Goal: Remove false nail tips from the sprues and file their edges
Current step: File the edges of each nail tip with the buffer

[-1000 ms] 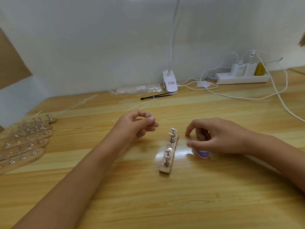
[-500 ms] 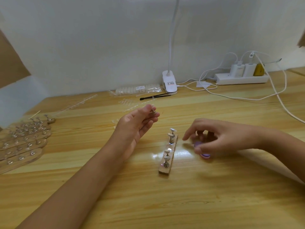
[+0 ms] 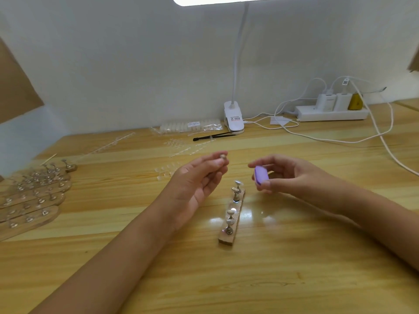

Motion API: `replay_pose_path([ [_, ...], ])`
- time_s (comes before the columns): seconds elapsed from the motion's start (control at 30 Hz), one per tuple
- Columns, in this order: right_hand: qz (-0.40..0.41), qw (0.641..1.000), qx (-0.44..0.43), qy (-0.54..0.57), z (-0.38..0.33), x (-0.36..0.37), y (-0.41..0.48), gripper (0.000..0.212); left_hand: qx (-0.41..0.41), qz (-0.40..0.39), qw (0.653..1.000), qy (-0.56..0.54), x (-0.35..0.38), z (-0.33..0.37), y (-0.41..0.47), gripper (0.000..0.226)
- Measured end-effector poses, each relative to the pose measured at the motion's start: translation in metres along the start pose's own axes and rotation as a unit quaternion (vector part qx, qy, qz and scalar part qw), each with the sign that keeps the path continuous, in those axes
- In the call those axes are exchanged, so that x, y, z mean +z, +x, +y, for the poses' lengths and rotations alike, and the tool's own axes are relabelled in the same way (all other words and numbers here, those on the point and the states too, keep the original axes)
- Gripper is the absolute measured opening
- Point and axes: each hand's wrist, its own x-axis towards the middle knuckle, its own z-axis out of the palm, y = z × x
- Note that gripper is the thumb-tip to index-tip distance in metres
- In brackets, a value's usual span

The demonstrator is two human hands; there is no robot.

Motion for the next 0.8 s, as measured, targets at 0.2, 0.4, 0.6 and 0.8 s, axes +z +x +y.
replay_pose_path([
  [0.2, 0.053, 0.984, -0.047, 0.166, -0.007, 0.035, 0.001, 0.045, 0.028, -0.026, 0.994, 0.102, 0.012, -0.006, -0.006, 0.025],
  [0.4, 0.074, 0.970, -0.070, 0.221, -0.015, 0.042, -0.004, 0.037, 0.053, -0.034, 0.989, 0.135, 0.016, -0.007, -0.008, 0.021],
  [0.6, 0.077, 0.977, -0.080, 0.181, -0.019, 0.043, -0.007, 0.030, 0.050, -0.056, 0.990, 0.117, 0.018, -0.006, -0.011, 0.019],
  [0.8, 0.113, 0.976, -0.064, 0.174, -0.016, 0.045, -0.006, 0.035, 0.047, -0.031, 0.990, 0.128, 0.017, -0.008, -0.010, 0.025],
])
